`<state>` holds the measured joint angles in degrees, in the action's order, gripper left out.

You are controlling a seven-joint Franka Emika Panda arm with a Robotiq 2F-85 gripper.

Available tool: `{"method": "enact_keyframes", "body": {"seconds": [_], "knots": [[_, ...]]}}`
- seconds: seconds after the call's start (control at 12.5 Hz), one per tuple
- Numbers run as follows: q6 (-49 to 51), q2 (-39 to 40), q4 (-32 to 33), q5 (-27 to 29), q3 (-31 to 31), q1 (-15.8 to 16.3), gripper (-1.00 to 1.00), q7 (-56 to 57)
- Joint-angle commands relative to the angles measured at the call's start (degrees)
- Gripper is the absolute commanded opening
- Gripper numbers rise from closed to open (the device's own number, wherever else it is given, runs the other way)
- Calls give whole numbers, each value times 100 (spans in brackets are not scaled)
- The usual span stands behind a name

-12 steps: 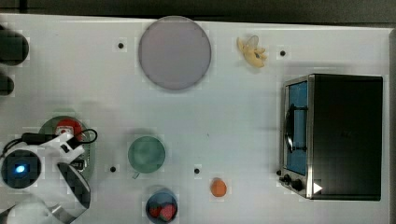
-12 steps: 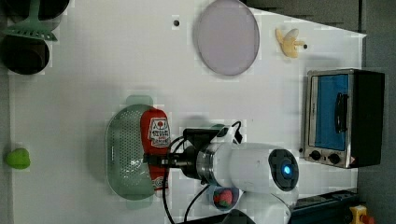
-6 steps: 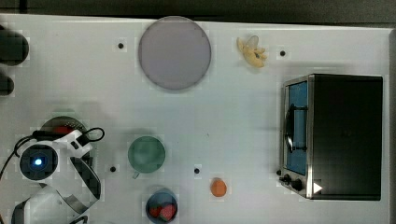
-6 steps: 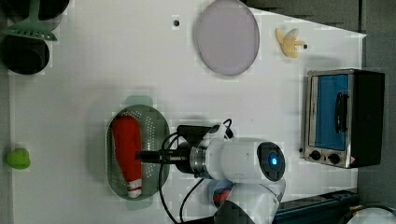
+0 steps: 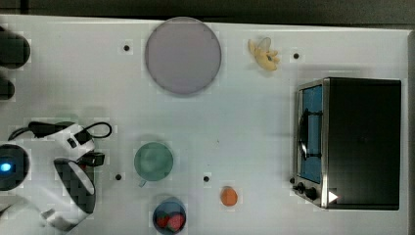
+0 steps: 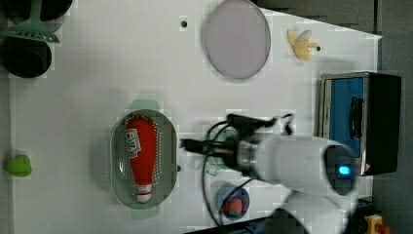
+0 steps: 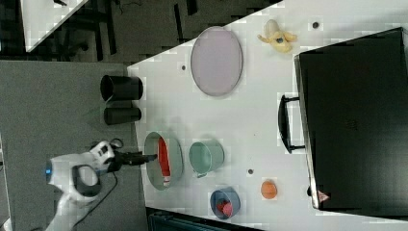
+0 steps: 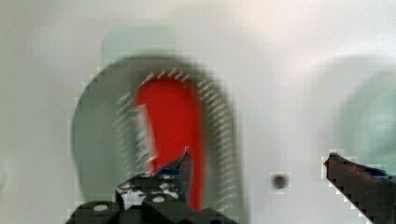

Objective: Pick Ketchup from the table and place it in strainer.

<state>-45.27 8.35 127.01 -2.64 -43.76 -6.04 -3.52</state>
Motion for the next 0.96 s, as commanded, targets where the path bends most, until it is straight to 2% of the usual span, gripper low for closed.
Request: {"method": "enact_keyframes", "body": {"seconds": [0.08, 0.4, 0.64, 0.96], "knots": [[1243, -714, -685, 146, 183, -475, 100, -338], [2491, -1280, -1339, 731, 1091, -750, 100, -142], [3098, -1513, -1637, 735, 2016, -775, 100, 398], [3197, -1735, -1700, 719, 3197, -794, 100, 704]]}}
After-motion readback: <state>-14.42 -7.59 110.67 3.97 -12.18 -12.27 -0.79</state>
